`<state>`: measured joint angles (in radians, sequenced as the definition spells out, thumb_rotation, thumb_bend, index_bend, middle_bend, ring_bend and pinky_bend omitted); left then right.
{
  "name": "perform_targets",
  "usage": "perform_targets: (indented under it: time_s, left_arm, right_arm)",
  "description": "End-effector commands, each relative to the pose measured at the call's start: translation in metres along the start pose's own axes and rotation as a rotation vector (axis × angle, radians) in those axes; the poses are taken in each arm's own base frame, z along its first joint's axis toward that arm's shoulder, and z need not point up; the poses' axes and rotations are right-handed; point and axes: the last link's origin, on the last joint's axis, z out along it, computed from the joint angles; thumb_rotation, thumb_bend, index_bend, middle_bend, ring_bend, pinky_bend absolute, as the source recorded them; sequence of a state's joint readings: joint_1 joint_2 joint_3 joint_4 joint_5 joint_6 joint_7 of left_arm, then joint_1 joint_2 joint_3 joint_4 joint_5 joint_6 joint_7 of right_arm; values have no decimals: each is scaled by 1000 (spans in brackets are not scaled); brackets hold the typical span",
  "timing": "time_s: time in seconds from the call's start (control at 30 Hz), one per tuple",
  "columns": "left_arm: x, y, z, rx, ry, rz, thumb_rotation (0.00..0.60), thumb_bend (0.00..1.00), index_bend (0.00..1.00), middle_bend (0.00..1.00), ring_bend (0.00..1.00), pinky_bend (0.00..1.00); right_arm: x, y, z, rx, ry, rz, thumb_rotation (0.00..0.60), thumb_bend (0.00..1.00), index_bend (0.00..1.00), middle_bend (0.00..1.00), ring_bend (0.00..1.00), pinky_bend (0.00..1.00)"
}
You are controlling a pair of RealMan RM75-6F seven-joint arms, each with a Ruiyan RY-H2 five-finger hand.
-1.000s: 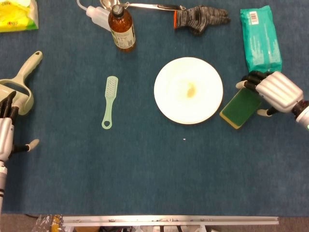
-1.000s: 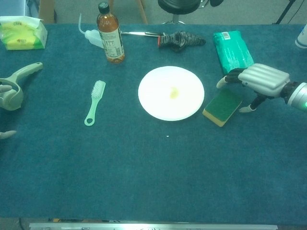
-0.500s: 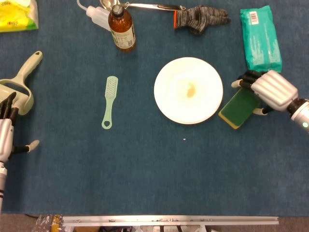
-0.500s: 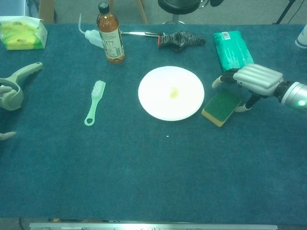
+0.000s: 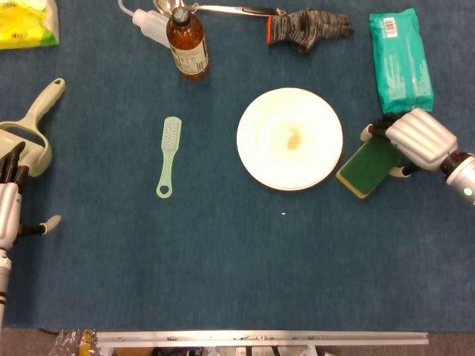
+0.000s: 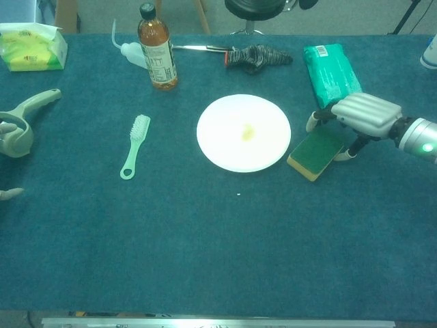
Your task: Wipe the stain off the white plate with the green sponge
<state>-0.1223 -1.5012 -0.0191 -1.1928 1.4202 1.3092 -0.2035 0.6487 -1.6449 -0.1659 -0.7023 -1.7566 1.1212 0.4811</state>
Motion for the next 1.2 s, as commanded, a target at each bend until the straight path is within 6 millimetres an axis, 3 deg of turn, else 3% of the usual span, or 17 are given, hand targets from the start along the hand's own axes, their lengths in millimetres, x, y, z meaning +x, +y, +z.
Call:
perform_targets:
  time_s: [0.03,0.37,0.77,1.2]
  left_arm:
    - [0,0,0,0,-1,-1,600,93,111,0,43,285]
    - [-1,-1,-1,2,0,-6,600,94,111,0,43,285]
    - [4,2,-2,-13,23,-6,600,93,111,0,43,285]
    - [11,3,-3,-22,50,-11,600,93,111,0,42,285]
  right_arm:
    - [2,0,0,0,12,3,600,0,453,511,432,553]
    - [10,0,-6,-10,62,15,600,0,546,594,511,573]
    - [52,2,-18,-91,153,135,600,0,546,595,514,573]
    - [77,1,5,-198,75,223,600,0,546,595,514,573]
